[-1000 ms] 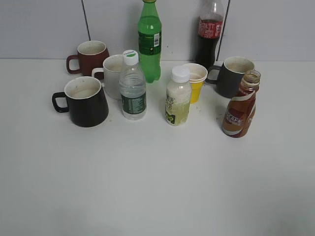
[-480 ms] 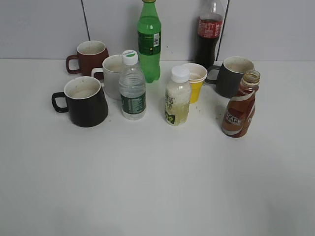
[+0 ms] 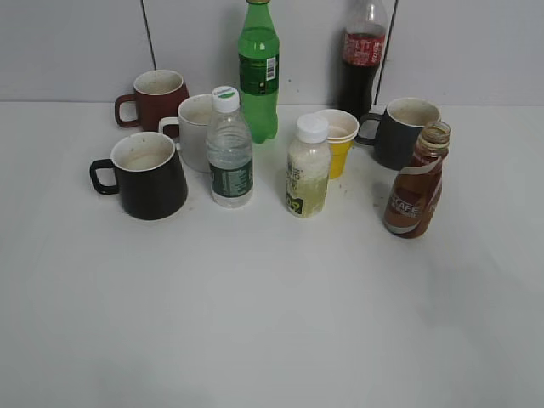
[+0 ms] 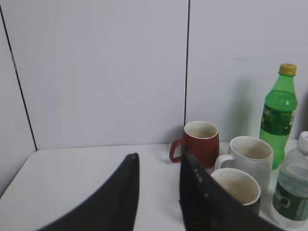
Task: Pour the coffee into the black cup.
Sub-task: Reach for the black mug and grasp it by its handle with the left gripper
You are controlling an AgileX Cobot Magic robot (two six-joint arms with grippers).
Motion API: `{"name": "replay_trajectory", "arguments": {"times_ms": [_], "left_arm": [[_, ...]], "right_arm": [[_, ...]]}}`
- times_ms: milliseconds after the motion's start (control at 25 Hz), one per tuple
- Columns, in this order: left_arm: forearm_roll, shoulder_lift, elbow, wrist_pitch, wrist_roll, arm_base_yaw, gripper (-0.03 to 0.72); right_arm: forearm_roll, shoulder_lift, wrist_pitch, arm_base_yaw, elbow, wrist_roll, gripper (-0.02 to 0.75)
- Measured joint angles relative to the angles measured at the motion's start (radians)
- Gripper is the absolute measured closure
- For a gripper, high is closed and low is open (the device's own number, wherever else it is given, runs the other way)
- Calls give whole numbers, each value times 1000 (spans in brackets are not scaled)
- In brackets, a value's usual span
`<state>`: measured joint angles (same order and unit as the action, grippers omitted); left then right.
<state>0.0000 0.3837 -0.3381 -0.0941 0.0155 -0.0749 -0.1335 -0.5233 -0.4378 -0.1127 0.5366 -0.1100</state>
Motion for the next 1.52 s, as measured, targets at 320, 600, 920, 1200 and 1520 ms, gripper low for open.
{"name": "replay_trajectory", "arguments": {"times_ms": [320, 600, 920, 1200, 1520], "left_arm": [[-18, 513, 23, 493, 0, 0, 454], [-19, 966, 23, 884, 0, -6, 448], [128, 1418, 22, 1275, 0, -7, 448], [186, 1555, 6, 1294, 0, -7, 447], [230, 1673, -127, 1303, 0, -7, 330]], "right_arm": [[-7, -318, 364, 0, 0, -3, 155], [-47, -587, 644, 0, -6, 2, 155], [185, -773, 1100, 0, -209, 222, 155], [233, -983, 1466, 0, -394, 164, 155], [244, -1229, 1633, 0, -411, 104, 155]]}}
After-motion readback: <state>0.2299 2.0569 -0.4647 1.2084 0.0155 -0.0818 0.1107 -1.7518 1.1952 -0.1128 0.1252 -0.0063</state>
